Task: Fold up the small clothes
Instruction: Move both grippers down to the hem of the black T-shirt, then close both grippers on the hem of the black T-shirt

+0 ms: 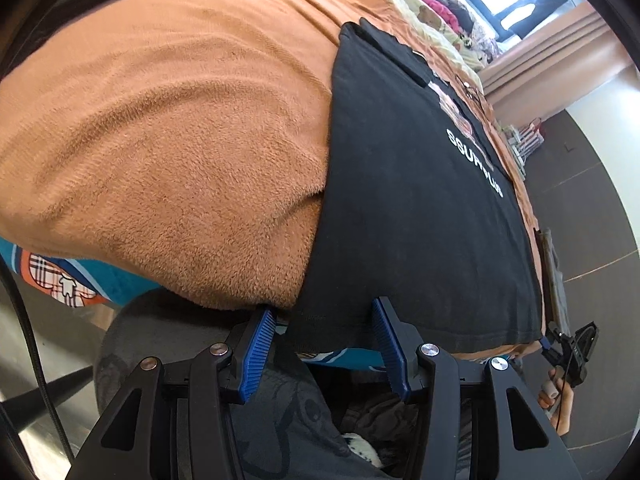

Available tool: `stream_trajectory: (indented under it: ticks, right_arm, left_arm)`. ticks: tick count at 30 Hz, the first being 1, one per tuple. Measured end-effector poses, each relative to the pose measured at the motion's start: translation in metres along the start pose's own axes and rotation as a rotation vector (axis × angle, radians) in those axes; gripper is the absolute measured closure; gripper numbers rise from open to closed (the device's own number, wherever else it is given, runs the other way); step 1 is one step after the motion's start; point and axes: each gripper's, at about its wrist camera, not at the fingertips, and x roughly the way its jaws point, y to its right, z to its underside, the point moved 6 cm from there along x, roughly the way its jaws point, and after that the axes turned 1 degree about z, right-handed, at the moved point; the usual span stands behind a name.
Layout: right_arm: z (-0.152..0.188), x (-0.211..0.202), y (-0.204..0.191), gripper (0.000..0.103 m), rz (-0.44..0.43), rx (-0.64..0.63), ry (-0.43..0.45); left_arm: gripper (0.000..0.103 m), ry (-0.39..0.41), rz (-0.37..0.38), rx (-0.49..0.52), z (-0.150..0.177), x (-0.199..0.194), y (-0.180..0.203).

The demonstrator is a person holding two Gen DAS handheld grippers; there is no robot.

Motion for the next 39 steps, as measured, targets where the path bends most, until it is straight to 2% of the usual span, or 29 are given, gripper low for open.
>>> stream_trajectory:
  ticks: [4, 9, 10, 12, 16, 20, 24, 27, 31, 34, 39]
  right_arm:
    - [0.000, -0.001, -0.002, 0.026, -0.041, 0.017, -0.010]
    - [0.009, -0.005, -0.005, 0.026, -0.109, 0.025, -0.012]
    - [0.010, -0.006, -0.001, 0.028, -0.117, 0.040, -0.009]
    - [0.010, -0.005, 0.007, 0.039, -0.122, 0.075, -0.002]
    - [0.015, -0.007, 0.019, 0.041, -0.139, 0.168, 0.017]
    - [0.028, -0.005, 0.026, 0.041, -0.114, 0.191, -0.004]
    - [0.033, -0.003, 0.025, 0.041, -0.187, 0.241, -0.013]
    - [0.030, 0.002, 0.028, 0.041, -0.168, 0.236, -0.010]
    - [0.025, -0.003, 0.027, 0.041, -0.189, 0.246, 0.031]
    - [0.022, -0.009, 0.025, 0.041, -0.217, 0.246, 0.066]
    - [0.027, 0.005, 0.029, 0.042, -0.186, 0.264, 0.051]
  left_arm:
    - [0.051, 0.007, 0.037, 0.002, 0.003, -0.006, 0.004]
    - [0.054, 0.047, 0.126, 0.043, 0.003, -0.028, 0.018]
    - [0.054, 0.057, 0.129, 0.050, 0.001, -0.031, 0.020]
    - [0.054, 0.071, 0.132, 0.054, -0.003, -0.035, 0.022]
    - [0.054, 0.074, 0.166, 0.005, -0.007, -0.030, 0.018]
    - [0.054, 0.071, 0.160, -0.011, -0.006, -0.026, 0.017]
    - [0.054, 0.055, 0.165, -0.023, -0.002, -0.021, 0.018]
    - [0.055, 0.028, 0.177, -0.030, 0.004, -0.011, 0.018]
    - [0.056, 0.026, 0.192, -0.049, 0.004, -0.010, 0.017]
    - [0.068, 0.033, 0.207, -0.061, 0.001, -0.013, 0.016]
    - [0.069, 0.040, 0.195, -0.063, -0.003, -0.013, 0.016]
